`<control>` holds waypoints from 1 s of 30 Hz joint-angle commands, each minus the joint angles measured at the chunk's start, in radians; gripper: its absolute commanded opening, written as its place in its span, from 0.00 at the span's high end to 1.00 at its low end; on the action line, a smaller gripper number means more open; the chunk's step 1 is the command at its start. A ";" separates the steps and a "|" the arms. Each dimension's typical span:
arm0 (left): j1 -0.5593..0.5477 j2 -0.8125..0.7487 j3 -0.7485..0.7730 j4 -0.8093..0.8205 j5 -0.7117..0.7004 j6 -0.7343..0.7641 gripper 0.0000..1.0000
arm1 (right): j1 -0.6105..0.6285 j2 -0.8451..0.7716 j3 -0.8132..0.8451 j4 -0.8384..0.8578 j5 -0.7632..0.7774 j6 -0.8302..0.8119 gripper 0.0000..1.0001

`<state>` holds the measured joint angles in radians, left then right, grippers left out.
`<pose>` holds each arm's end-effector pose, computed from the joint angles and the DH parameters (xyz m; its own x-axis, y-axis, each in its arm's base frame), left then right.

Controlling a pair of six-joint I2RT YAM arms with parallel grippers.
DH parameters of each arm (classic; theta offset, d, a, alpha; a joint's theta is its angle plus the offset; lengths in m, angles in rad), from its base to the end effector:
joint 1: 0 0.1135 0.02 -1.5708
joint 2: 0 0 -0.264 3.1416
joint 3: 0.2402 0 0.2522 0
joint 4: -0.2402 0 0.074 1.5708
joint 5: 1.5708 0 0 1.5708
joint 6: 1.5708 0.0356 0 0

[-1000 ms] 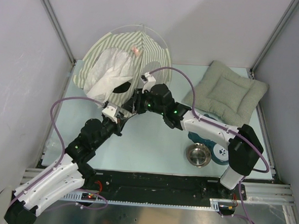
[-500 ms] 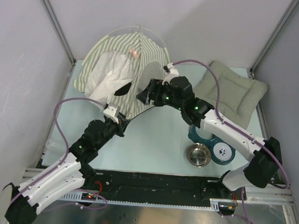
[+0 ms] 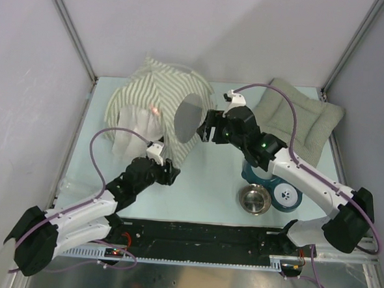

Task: Set up the pet tent

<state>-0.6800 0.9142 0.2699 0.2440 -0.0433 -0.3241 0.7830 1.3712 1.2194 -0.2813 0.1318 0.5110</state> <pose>0.1500 -0.1193 0.1807 -0.4774 -0.0231 -0.8784 0.4696 0.8382 -0.2773 0.2288 0.2211 0.3487 -0.5601 0.1266 -0.8187 -0.3907 0.8311 0.3958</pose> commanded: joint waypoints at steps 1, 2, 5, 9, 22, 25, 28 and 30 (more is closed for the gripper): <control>-0.007 -0.049 -0.016 0.083 -0.040 -0.003 0.25 | -0.003 -0.047 -0.005 -0.001 0.054 -0.043 0.23; -0.008 -0.081 -0.023 0.082 -0.049 -0.004 0.15 | -0.002 -0.049 -0.006 -0.002 0.055 -0.045 0.23; -0.008 -0.167 -0.036 0.056 -0.069 -0.005 0.02 | -0.002 -0.051 -0.011 0.004 0.049 -0.055 0.23; -0.008 -0.303 -0.010 -0.062 -0.164 0.015 0.01 | -0.001 -0.047 -0.020 0.037 -0.004 -0.096 0.22; 0.154 -0.347 0.555 -0.515 -0.550 0.097 0.00 | 0.148 0.133 -0.037 0.253 -0.150 -0.296 0.15; 0.207 -0.313 0.642 -0.548 -0.493 0.058 0.00 | 0.187 0.224 0.010 0.269 -0.089 -0.322 0.14; 0.232 -0.296 0.685 -0.567 -0.484 0.043 0.00 | 0.205 0.310 0.080 0.259 -0.021 -0.340 0.16; 0.248 -0.295 0.698 -0.579 -0.485 0.036 0.00 | 0.210 0.350 0.109 0.254 0.023 -0.342 0.18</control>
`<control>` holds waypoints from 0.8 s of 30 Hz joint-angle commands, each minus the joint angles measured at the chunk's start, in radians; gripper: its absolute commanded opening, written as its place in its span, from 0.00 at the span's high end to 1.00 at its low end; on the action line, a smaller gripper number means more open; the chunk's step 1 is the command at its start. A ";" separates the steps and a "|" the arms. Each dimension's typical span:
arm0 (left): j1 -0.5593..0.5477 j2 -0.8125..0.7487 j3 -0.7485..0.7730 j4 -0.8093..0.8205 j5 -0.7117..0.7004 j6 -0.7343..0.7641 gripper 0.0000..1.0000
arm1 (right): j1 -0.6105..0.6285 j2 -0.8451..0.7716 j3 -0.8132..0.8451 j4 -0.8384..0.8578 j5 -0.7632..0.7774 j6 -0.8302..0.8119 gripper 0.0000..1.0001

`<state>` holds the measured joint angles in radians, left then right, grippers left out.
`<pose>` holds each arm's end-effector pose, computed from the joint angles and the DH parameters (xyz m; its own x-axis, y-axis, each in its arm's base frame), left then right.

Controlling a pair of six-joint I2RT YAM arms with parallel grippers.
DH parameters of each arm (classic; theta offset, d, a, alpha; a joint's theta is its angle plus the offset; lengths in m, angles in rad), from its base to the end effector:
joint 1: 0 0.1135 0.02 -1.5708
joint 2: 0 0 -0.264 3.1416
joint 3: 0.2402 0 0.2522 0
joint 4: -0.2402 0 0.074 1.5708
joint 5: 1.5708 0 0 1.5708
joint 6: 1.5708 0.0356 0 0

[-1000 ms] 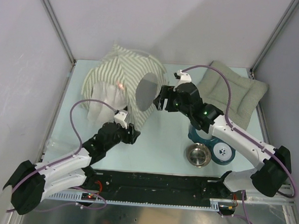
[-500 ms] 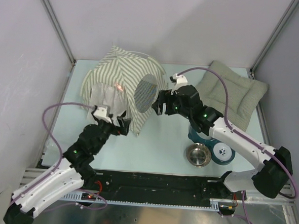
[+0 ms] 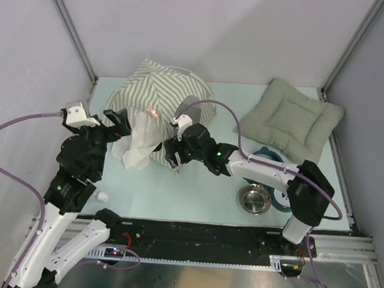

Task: Set up the pet tent

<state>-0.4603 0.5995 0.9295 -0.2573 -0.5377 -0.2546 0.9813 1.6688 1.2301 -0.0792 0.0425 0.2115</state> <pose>0.1144 -0.0364 0.4062 0.0822 -0.2822 -0.9558 -0.0573 0.9562 -0.2872 0.2171 0.3219 0.2723 -0.4391 -0.2793 -0.8539 -0.7341 0.6595 0.1618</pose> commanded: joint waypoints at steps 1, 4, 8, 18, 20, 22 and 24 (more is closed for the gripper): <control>0.037 0.018 0.041 -0.082 0.009 -0.037 0.00 | 0.013 0.065 0.108 0.050 0.140 -0.040 0.19; 0.060 0.008 0.039 -0.097 0.011 -0.044 0.00 | 0.014 0.088 0.115 0.039 0.231 -0.026 0.22; 0.094 0.008 0.032 -0.120 0.038 -0.055 0.00 | 0.005 0.107 0.114 0.005 0.388 0.012 0.30; 0.189 0.050 0.011 -0.156 0.119 -0.074 0.00 | -0.013 0.044 0.088 -0.040 0.484 -0.010 0.43; 0.221 0.057 0.007 -0.160 0.148 -0.071 0.00 | -0.019 0.025 0.074 -0.064 0.474 -0.002 0.49; 0.253 0.071 0.003 -0.161 0.187 -0.059 0.00 | -0.040 -0.007 0.035 -0.073 0.434 0.006 0.64; 0.285 0.090 -0.001 -0.161 0.234 -0.039 0.00 | -0.053 -0.052 -0.023 -0.054 0.376 -0.031 0.76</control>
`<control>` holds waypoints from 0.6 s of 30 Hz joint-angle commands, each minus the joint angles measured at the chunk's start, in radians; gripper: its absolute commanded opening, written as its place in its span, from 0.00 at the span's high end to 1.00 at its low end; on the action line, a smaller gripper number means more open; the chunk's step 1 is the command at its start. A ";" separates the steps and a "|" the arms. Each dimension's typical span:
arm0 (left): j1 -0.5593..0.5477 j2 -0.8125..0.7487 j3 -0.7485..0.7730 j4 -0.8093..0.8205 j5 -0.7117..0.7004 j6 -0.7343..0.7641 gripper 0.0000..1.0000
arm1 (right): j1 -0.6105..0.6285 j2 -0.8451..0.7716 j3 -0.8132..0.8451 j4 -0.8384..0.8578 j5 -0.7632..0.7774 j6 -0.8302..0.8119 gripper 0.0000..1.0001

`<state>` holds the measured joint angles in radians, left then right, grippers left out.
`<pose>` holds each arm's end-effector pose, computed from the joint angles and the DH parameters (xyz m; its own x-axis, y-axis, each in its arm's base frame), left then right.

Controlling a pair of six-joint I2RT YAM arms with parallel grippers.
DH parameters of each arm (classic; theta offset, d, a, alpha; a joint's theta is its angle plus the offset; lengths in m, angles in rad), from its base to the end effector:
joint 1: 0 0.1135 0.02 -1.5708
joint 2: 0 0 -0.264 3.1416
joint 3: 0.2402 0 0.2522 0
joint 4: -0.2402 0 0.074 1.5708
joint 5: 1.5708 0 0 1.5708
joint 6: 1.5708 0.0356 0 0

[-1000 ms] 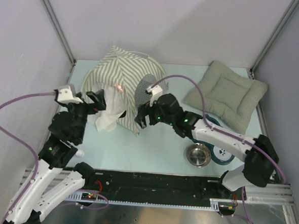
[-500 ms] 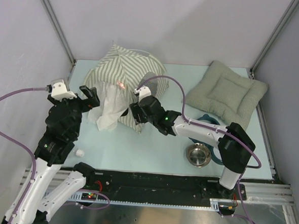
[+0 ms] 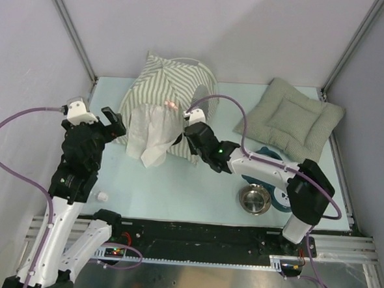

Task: Set up the pet tent

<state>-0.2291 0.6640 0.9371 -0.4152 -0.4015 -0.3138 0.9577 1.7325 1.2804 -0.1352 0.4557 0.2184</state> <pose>0.1370 -0.0177 0.3849 -0.0794 -0.2732 -0.9587 -0.2021 0.9461 -0.2529 0.2414 0.3159 0.2623 -0.4247 -0.2656 -0.8655 -0.4421 0.8951 -0.0577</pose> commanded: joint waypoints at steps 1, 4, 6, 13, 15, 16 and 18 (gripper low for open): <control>0.066 0.034 -0.011 -0.002 0.128 0.035 0.00 | -0.032 -0.140 -0.116 0.023 -0.064 -0.064 0.80; 0.101 0.080 -0.016 -0.001 0.212 0.099 0.00 | -0.043 -0.217 -0.217 0.067 -0.178 -0.176 0.87; 0.120 0.110 -0.018 -0.001 0.261 0.137 0.00 | -0.069 -0.266 -0.279 0.088 -0.275 -0.220 0.90; 0.153 0.213 -0.036 0.017 0.449 0.224 0.00 | -0.186 -0.378 -0.404 0.143 -0.508 -0.295 0.87; 0.154 0.235 -0.050 0.042 0.509 0.230 0.00 | -0.216 -0.386 -0.413 0.169 -0.527 -0.294 0.79; 0.153 0.244 -0.056 0.062 0.546 0.230 0.00 | -0.230 -0.389 -0.414 0.179 -0.531 -0.292 0.73; 0.153 0.264 -0.071 0.101 0.593 0.229 0.00 | -0.243 -0.403 -0.415 0.192 -0.542 -0.291 0.52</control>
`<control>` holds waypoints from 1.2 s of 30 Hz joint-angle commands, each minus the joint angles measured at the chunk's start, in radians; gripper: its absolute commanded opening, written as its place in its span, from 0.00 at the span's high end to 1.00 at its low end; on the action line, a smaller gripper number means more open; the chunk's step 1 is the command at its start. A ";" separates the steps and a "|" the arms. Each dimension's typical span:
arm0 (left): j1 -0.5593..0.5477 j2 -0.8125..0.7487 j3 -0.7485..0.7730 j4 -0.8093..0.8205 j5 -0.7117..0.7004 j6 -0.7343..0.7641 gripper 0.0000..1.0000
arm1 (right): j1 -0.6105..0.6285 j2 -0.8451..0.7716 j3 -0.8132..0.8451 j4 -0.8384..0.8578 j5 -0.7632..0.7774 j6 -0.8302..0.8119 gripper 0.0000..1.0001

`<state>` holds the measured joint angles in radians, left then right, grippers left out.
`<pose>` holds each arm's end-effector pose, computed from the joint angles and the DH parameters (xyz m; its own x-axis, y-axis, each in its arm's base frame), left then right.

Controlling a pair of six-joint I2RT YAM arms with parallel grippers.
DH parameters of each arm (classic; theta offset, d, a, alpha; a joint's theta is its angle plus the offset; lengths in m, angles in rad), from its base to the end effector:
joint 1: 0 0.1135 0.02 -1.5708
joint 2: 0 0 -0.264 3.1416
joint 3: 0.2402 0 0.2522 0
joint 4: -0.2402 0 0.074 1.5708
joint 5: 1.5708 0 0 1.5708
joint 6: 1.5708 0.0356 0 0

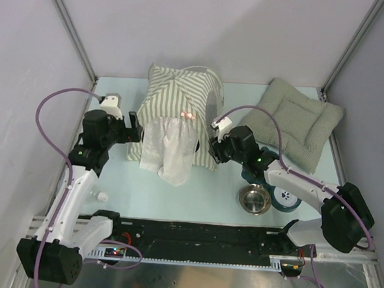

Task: Set up the pet tent

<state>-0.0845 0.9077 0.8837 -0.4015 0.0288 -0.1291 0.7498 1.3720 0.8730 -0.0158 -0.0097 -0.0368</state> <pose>0.2028 -0.0182 0.3304 -0.4221 -0.0934 -0.9017 0.0566 0.9900 -0.1290 0.2245 0.2095 0.2538 -0.3348 -0.3620 -0.8700 -0.7004 0.7132 -0.0272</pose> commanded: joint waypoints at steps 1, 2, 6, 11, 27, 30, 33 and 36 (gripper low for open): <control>0.009 0.030 -0.022 0.105 0.172 0.043 0.00 | -0.036 -0.059 -0.008 0.077 -0.083 -0.031 0.41; 0.008 0.037 -0.025 0.123 0.171 0.043 0.00 | -0.038 -0.073 -0.007 0.079 -0.090 -0.026 0.33; 0.009 0.063 -0.036 0.173 0.122 0.060 0.00 | -0.038 -0.175 -0.007 0.058 -0.123 0.023 0.17; 0.010 0.109 -0.027 0.182 0.117 0.110 0.09 | -0.058 -0.330 -0.025 0.032 -0.110 0.119 0.13; 0.011 0.040 -0.120 0.247 0.073 -0.008 0.64 | -0.466 0.071 0.266 -0.238 0.443 0.461 0.06; 0.010 0.012 -0.142 0.248 0.111 -0.008 0.68 | -0.474 0.255 0.419 -0.225 0.438 0.416 0.05; 0.010 -0.019 -0.155 0.248 0.123 -0.019 0.57 | -0.478 0.464 0.614 -0.257 0.510 0.425 0.05; 0.010 -0.051 -0.158 0.247 0.091 -0.041 0.37 | -0.482 0.645 0.841 -0.380 0.655 0.483 0.04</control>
<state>-0.0807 0.9089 0.7280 -0.1883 0.1257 -0.1349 0.2749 1.8492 1.4773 -0.2844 0.4576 0.3931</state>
